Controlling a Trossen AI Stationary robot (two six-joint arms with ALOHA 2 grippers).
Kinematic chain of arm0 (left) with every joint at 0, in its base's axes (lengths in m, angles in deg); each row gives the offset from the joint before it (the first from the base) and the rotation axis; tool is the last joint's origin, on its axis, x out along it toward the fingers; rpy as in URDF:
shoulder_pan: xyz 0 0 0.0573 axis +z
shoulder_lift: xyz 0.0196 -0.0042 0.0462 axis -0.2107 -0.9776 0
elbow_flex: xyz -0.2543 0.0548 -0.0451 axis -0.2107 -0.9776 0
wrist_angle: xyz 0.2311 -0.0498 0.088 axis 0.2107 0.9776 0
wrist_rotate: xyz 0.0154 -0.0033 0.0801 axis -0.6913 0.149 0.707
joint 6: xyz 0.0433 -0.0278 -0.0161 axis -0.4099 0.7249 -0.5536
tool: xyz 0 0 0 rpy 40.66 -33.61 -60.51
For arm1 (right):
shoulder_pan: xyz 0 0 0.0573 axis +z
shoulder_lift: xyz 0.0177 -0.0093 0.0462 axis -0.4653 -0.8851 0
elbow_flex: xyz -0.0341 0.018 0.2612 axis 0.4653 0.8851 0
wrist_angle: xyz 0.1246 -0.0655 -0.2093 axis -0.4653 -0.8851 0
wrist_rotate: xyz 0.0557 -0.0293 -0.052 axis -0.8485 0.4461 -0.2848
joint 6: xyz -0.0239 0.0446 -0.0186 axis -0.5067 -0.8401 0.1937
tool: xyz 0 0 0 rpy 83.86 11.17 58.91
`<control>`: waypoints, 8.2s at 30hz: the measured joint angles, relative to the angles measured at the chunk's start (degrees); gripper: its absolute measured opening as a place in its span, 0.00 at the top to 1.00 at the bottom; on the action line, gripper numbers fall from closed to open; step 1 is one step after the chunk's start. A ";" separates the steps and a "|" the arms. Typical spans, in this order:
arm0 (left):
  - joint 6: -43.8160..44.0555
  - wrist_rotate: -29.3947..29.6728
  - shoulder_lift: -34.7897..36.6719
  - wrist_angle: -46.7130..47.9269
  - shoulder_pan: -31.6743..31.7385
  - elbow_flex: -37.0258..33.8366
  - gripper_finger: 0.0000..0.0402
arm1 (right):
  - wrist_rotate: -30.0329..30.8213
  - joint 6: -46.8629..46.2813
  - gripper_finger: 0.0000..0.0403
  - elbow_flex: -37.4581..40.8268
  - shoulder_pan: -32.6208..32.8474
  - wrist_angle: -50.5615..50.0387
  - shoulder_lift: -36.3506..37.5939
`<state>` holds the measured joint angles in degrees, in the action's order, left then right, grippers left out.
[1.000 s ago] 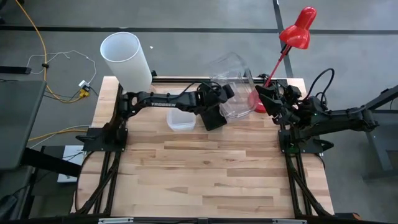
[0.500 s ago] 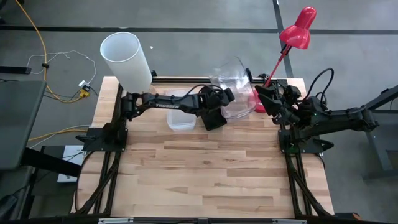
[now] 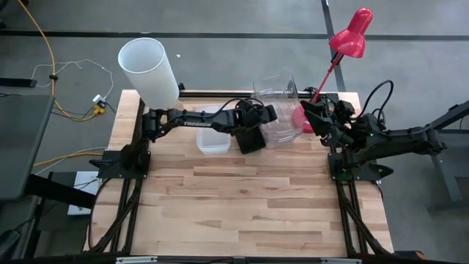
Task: Stack baskets by color
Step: Stack the transparent bin on the transparent bin, then return to Home Position
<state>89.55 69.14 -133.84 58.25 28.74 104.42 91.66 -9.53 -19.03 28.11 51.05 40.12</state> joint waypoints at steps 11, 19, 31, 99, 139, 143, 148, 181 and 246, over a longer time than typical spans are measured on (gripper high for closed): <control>-0.84 -0.45 1.62 -0.58 0.31 -0.04 0.57 | 0.01 -0.17 0.42 0.00 0.00 -0.02 0.00; -10.58 1.03 6.50 -2.01 1.79 -0.02 0.50 | 0.20 -0.19 0.42 0.00 0.00 -0.50 -0.03; -56.54 -22.46 25.40 -6.44 3.52 -0.02 0.50 | 0.22 -0.21 0.42 0.00 0.00 -1.07 -0.04; -56.96 -19.33 116.57 -32.96 -16.68 -100.61 1.00 | -0.02 -5.47 0.42 0.02 0.00 -15.52 -0.02; -58.91 -19.96 123.82 -22.06 -16.61 -100.50 1.00 | 2.57 0.90 0.42 0.26 0.00 -53.74 28.27; -58.90 -19.98 123.82 -22.05 -16.61 -100.50 1.00 | 3.04 0.83 0.43 3.09 -0.01 -54.46 31.31; -58.90 -20.00 123.82 -22.09 -16.61 -100.50 1.00 | 2.40 -2.82 0.57 10.17 0.00 -51.79 34.44; -58.90 -20.06 123.81 -22.13 -16.63 -100.50 1.00 | -2.02 -0.19 1.00 30.25 0.04 -44.69 41.09; -58.90 -20.00 123.74 -22.25 -16.63 -100.52 1.00 | -4.09 -0.25 1.00 30.34 0.03 -44.91 41.07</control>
<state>30.65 49.14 -10.10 35.99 12.11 3.90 87.58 -9.78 11.30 28.15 6.13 81.19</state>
